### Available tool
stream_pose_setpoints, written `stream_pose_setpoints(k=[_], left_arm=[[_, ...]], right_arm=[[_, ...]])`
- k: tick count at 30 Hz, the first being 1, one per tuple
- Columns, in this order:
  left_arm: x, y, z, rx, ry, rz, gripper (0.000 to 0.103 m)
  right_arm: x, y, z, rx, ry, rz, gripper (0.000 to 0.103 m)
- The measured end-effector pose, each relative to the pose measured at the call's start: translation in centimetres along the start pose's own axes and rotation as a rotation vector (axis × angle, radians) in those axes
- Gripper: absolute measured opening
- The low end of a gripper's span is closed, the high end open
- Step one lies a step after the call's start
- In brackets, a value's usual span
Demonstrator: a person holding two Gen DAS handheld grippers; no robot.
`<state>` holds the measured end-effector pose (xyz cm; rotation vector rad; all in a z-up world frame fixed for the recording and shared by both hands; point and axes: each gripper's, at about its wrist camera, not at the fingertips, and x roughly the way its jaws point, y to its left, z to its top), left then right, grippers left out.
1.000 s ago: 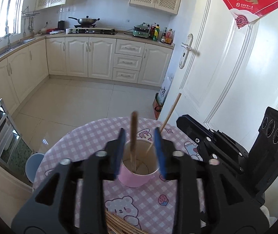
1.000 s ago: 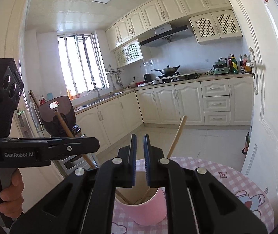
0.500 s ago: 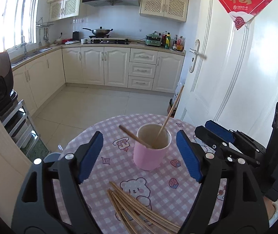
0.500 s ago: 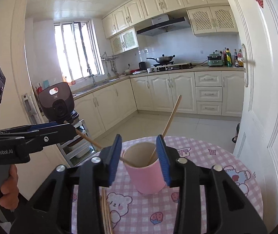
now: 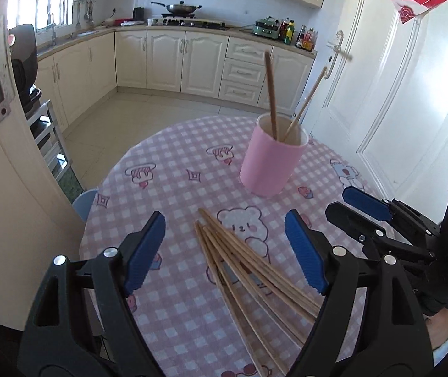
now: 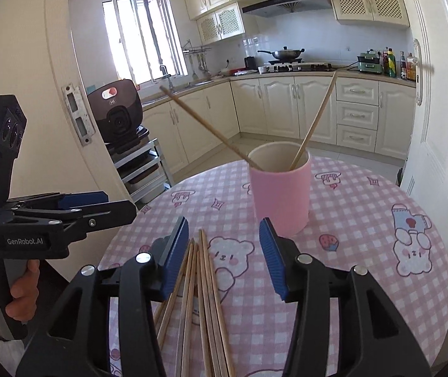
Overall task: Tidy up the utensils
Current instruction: 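Lower both grippers to the chopstick pile and grasp one chopstick each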
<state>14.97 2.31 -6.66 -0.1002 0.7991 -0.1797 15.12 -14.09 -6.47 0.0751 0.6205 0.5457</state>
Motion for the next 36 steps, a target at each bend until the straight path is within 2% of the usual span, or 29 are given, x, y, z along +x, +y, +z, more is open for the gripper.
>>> stream_pose_setpoints(k=[4, 5, 6, 8, 12, 18, 26, 31, 34, 36], left_arm=[[2.2, 1.3, -2.0, -0.017, 0.092, 0.024, 0.077], [2.6, 1.6, -2.5, -0.026, 0.107, 0.026, 0.073], [3.3, 1.9, -2.9, -0.040, 0.128, 0.025, 0.062], [4.6, 2.5, -3.6, -0.075, 0.184, 0.007, 0.048], [6.7, 3.2, -4.8, -0.131, 0.254, -0.021, 0.038], [8.1, 2.9, -5.3, -0.128, 0.292, -0.017, 0.038], [9.2, 2.9, -5.0, -0.115, 0.322, -0.002, 0.036], [10.1, 2.1, -4.5, -0.054, 0.342, 0.053, 0.036], [10.3, 1.7, -4.6, -0.022, 0.323, 0.105, 0.027], [10.3, 1.7, -4.8, -0.013, 0.311, 0.114, 0.022]], right_arm=[[1.4, 0.1, -1.9, 0.012, 0.075, 0.005, 0.045], [1.8, 0.1, -2.2, 0.016, 0.090, 0.000, 0.045], [2.1, 0.0, -2.5, 0.023, 0.106, 0.003, 0.045], [2.8, -0.3, -3.1, 0.039, 0.137, 0.015, 0.045], [3.7, -0.4, -4.0, 0.051, 0.190, 0.022, 0.048], [4.6, -0.7, -4.7, 0.051, 0.238, 0.019, 0.049], [5.2, -1.0, -5.0, 0.054, 0.252, 0.018, 0.050], [5.5, -1.0, -4.7, 0.042, 0.267, 0.016, 0.051], [5.9, -0.9, -4.6, 0.019, 0.291, 0.010, 0.050], [6.3, -0.8, -4.6, 0.006, 0.310, 0.005, 0.050]])
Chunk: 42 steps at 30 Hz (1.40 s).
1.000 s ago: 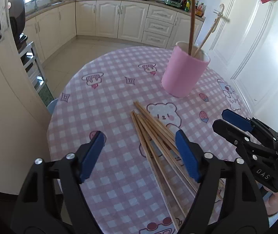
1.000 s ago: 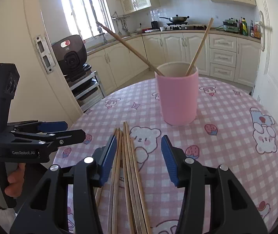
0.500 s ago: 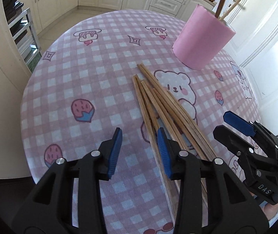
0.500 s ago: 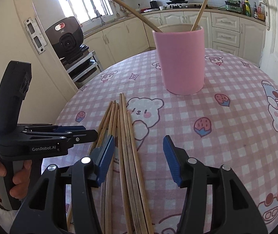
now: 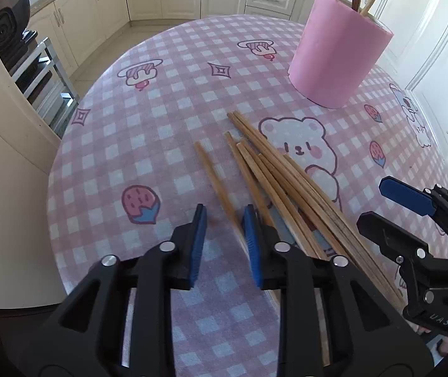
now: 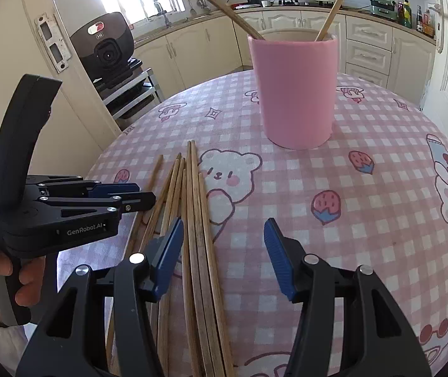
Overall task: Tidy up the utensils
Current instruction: 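Lower both grippers to the chopstick pile and grasp one chopstick each, then lift the chopsticks over the pink cup and lower them inside with both grippers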
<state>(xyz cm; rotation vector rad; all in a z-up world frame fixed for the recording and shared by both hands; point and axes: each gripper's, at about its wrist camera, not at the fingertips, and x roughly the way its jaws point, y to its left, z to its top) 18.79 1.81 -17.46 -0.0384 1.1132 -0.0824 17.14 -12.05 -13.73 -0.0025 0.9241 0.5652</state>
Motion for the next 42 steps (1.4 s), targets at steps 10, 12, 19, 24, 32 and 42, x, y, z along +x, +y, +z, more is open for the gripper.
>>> stream_pose_setpoints(k=[10, 12, 19, 24, 32, 42], left_arm=[[-0.2, 0.8, -0.1, 0.035, -0.014, -0.048, 0.017], [-0.1, 1.0, 0.0, 0.032, -0.017, -0.058, 0.016], [-0.1, 0.9, 0.2, 0.067, -0.022, -0.056, 0.016], [0.2, 0.6, 0.8, 0.083, -0.014, -0.053, 0.016], [0.8, 0.3, 2.2, 0.099, 0.028, -0.055, 0.016], [-0.2, 0.7, 2.3, 0.047, -0.001, -0.113, 0.007]], right_arm=[[2.3, 0.7, 1.5, -0.112, 0.071, -0.049, 0.038], [2.8, 0.8, 1.7, -0.130, 0.085, -0.049, 0.037], [3.9, 1.3, 2.3, -0.188, 0.120, -0.071, 0.029], [4.8, 2.5, 2.9, -0.250, 0.154, -0.093, 0.022], [6.8, 3.5, 4.9, -0.293, 0.220, -0.091, 0.008], [5.5, 3.4, 5.1, -0.260, 0.163, -0.059, 0.004]])
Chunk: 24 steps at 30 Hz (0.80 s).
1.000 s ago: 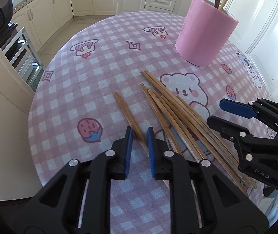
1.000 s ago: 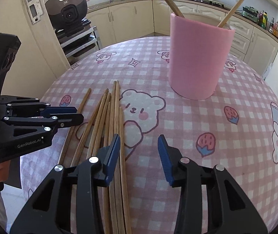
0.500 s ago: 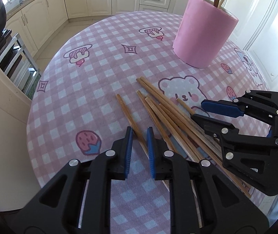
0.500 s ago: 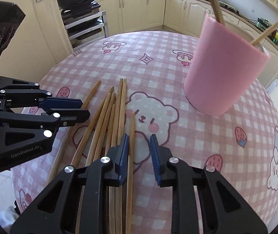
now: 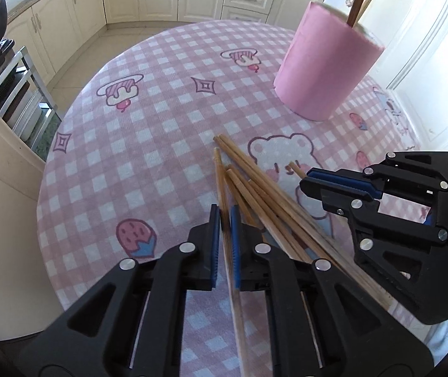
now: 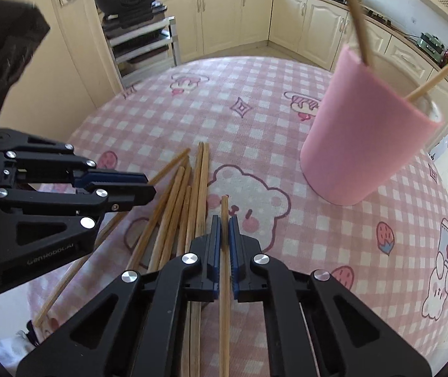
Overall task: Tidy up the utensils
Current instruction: 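Lift the chopsticks over the pink cup and lower them inside with both grippers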
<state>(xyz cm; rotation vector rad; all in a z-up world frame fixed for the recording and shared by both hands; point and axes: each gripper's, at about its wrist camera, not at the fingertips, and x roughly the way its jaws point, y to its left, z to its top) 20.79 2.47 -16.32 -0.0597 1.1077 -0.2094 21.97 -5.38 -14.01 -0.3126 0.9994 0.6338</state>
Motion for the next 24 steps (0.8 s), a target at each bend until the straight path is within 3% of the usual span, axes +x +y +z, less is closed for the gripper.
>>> stream_pose_setpoints(k=[10, 24], left_arm=[[-6.9, -2.0, 0.6, 0.010, -0.159, -0.055, 0.006], [-15.9, -5.5, 0.1, 0.056, -0.411, -0.113, 0.006]], right_arm=[[-8.7, -1.3, 0.1, 0.084, -0.243, 0.065, 0.004], [-17.1, -1.4, -1.2, 0.091, -0.499, 0.012, 0.004]])
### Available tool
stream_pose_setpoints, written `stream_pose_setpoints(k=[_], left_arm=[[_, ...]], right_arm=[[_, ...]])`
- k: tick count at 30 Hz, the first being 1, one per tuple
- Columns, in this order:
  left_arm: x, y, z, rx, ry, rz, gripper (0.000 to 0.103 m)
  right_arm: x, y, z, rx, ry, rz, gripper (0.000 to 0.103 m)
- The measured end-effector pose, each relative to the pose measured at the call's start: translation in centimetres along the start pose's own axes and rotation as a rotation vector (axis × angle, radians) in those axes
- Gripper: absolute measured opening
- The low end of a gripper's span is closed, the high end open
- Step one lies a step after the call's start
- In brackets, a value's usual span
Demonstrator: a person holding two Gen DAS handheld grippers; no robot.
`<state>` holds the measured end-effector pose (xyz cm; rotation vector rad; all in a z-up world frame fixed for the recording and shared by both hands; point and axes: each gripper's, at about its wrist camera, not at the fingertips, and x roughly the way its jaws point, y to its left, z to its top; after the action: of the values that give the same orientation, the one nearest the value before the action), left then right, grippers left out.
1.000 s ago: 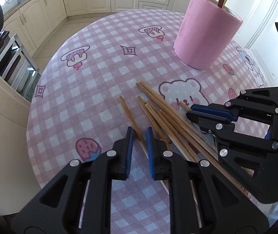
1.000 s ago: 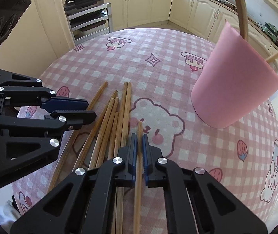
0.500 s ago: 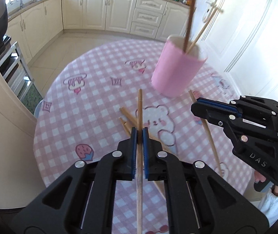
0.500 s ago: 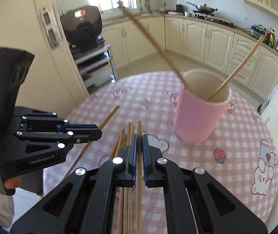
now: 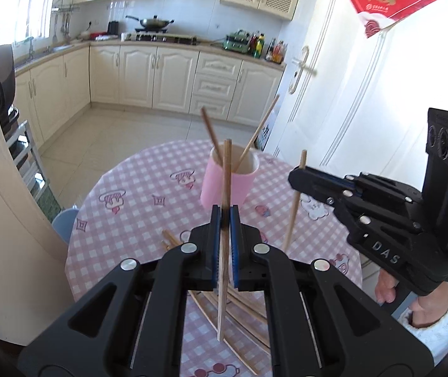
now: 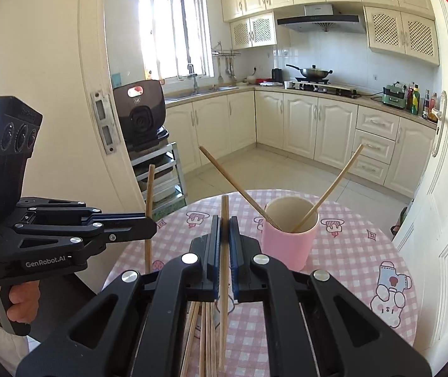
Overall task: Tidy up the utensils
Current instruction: 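Lift the chopsticks over the pink cup and lower them inside with both grippers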
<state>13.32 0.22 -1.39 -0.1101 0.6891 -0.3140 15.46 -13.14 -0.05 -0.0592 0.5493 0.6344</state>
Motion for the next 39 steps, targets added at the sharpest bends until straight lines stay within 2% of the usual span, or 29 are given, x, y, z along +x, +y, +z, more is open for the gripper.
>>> stream_pose_setpoints(k=[4, 8, 23, 29, 39], left_arm=[[-1.0, -1.2, 0.5, 0.003, -0.044, -0.028, 0.006], [-1.8, -2.0, 1.2, 0.019, -0.091, -0.019, 0.006], [-0.3, -3.6, 3.2, 0.038, -0.105, -0.018, 0.006], [-0.3, -4.4, 5.2, 0.055, -0.136, -0.021, 0.006], [-1.1, -5.6, 10.1, 0.078, -0.236, -0.005, 0.006]], right_arm=[[-0.8, 0.4, -0.1, -0.015, -0.020, -0.020, 0.004], [-1.2, 0.2, -0.1, -0.010, -0.030, -0.023, 0.004], [-2.2, -1.3, 1.4, -0.002, -0.098, -0.071, 0.004], [-2.5, -2.0, 3.2, 0.002, -0.157, -0.095, 0.004], [-2.8, -3.3, 6.8, -0.009, -0.247, -0.140, 0.004]])
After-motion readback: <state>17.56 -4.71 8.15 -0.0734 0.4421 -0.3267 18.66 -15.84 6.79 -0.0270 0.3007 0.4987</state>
